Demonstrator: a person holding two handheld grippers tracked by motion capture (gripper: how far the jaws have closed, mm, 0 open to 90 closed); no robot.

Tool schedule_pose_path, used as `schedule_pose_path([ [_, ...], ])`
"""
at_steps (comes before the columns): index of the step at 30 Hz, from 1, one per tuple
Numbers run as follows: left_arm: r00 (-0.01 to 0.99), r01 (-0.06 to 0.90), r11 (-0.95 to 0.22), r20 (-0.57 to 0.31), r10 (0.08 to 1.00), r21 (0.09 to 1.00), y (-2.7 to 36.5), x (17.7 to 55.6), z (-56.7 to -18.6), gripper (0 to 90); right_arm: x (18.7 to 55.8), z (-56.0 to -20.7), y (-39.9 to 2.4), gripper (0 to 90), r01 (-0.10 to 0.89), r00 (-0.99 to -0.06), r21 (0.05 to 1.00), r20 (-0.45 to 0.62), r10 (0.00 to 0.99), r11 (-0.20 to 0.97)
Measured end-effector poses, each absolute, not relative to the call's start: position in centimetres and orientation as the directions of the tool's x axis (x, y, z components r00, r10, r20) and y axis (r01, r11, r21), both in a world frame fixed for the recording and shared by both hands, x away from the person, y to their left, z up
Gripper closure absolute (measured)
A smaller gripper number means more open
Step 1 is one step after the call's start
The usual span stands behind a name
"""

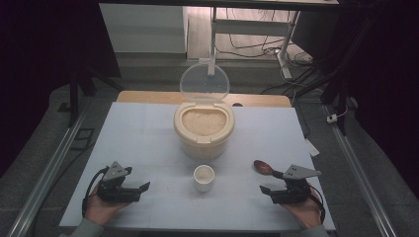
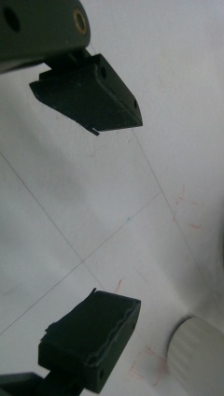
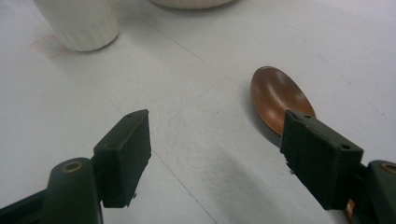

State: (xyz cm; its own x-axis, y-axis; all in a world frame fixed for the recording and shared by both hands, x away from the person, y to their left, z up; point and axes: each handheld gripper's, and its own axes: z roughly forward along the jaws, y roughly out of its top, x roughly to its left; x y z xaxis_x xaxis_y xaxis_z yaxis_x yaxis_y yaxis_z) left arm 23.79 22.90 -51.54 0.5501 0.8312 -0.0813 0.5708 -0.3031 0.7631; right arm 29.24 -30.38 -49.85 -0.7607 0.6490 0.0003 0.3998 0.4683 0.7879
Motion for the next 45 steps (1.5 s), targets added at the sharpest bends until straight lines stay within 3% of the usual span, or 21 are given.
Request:
schedule_pose_path([
  [32,0.533,0.553,-0.3,-0.053,0.845,0.777,23.3,23.3,-51.5,12.0,29.4,-49.4,-30.1,30.7,0.422,-0.758,0.769,0.009,0.652,0.481],
  [45,0.538,0.556,-0.31,-0.05,0.841,0.772,23.2,23.6,-51.6,11.6,30.6,-44.6,-29.2,32.8,0.457,-0.751,0.702,-0.025,0.66,0.546],
])
